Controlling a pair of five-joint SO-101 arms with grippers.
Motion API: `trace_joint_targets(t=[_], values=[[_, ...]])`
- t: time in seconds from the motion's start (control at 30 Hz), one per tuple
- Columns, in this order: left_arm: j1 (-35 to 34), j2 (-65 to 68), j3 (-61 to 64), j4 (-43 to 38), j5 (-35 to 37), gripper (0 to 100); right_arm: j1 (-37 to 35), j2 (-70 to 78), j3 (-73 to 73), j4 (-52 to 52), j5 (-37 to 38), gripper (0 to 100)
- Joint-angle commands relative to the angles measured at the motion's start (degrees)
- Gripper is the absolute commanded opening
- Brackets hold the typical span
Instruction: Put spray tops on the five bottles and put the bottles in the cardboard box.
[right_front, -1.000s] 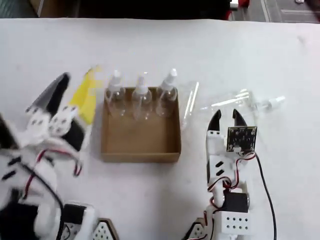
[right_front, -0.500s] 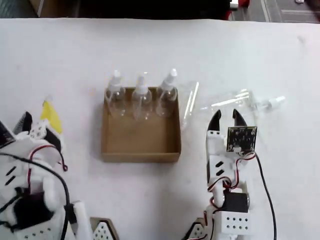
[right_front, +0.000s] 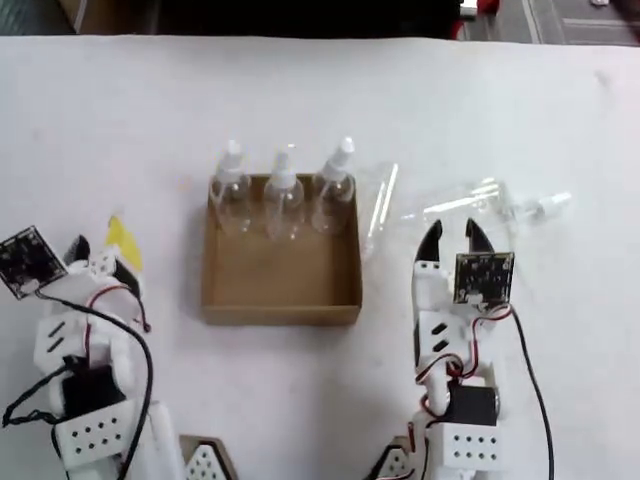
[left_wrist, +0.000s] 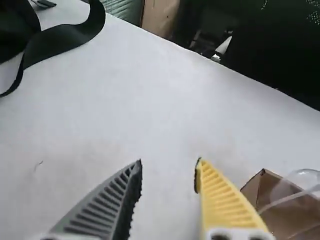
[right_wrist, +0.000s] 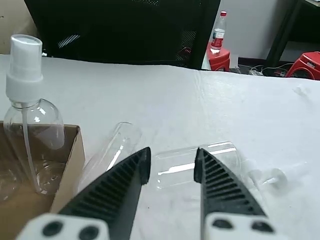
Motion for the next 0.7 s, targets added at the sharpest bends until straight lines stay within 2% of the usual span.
trace_joint_targets(t=[0.0,0.13,0.23,0.4,0.47,0.67], values=[[-0.22,-0.84,-0.18,-1.58,-3.96,17,-0.4,0.48,-3.69,4.35,0.88,12.6],[2.77,-0.75,1.14,-1.76,-6.68,17,-0.4,0.48,-4.66,5.49,0.79,12.2],[6.46,-0.66,1.32,-1.58,-10.02,17,-0.4,0.57,-5.19,5.67,0.88,7.5],[7.87,-0.66,2.2,-2.02,-11.08,17,-1.1,0.66,-13.89,17.63,0.62,10.0],[7.87,-0.66,2.2,-2.02,-11.08,17,-3.21,1.98,-15.3,18.86,0.97,10.8],[7.87,-0.66,2.29,-2.11,-11.08,17,-4.53,21.67,-21.98,14.64,3.16,10.8]])
